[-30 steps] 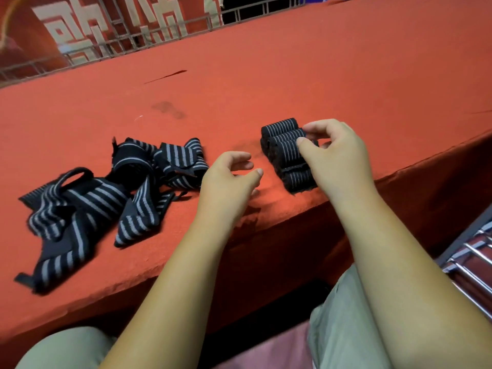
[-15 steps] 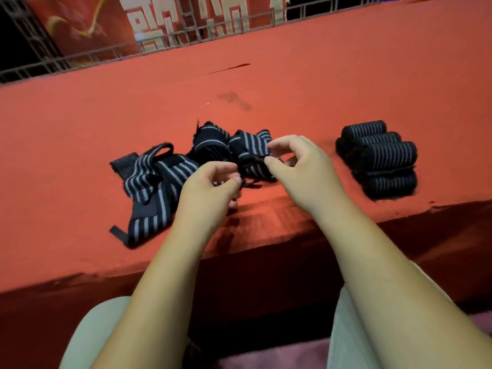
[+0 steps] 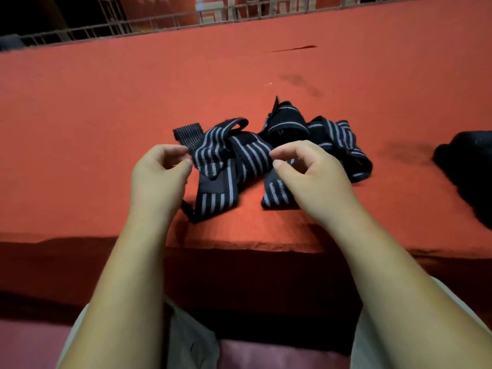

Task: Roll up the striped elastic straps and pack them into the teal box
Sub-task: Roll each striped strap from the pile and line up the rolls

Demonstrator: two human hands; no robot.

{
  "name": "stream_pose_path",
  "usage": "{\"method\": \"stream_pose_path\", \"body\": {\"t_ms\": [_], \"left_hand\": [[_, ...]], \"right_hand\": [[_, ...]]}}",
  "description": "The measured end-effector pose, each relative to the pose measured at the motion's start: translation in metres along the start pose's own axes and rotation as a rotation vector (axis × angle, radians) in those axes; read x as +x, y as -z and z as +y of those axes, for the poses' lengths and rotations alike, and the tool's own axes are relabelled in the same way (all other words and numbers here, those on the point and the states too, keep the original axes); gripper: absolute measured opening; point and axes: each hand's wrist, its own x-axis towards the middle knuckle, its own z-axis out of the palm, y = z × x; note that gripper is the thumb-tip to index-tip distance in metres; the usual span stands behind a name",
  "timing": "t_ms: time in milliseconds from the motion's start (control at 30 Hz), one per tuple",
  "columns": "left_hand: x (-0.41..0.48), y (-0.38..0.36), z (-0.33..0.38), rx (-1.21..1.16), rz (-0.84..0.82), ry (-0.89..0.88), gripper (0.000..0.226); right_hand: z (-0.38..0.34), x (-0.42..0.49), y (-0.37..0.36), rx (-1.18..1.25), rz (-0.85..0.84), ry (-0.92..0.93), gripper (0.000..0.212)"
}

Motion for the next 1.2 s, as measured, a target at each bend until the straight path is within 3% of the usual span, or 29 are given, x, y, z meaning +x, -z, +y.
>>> {"method": "stream_pose_path", "body": {"t_ms": [200, 567, 800, 1033, 1200], "left_hand": [[0.014, 0.026, -0.028, 0.27, -0.057, -0.005, 0.025], [0.035, 0.033, -0.07, 0.166, -0.146, 0.111, 0.014], [0.072, 0.017, -0.053, 0.218, -0.254, 0.154, 0.023], [0.109, -0.003, -0.06, 0.294, -0.423, 0.111, 0.05], [0.126, -0.018, -0.062, 0.32, -0.506, 0.084, 0.042]], "right_hand": [[-0.008, 0.003, -0.041, 0.027, -0.084, 0.03, 0.015], [-0.009, 0.004, -0.072, -0.036, -0.157, 0.05, 0.018], [-0.015, 0.013, -0.072, -0.078, -0.145, 0.073, 0.016], [-0.024, 0.037, -0.074, -0.121, -0.134, 0.091, 0.016], [-0.035, 0.058, -0.082, -0.151, -0.144, 0.125, 0.015]]}}
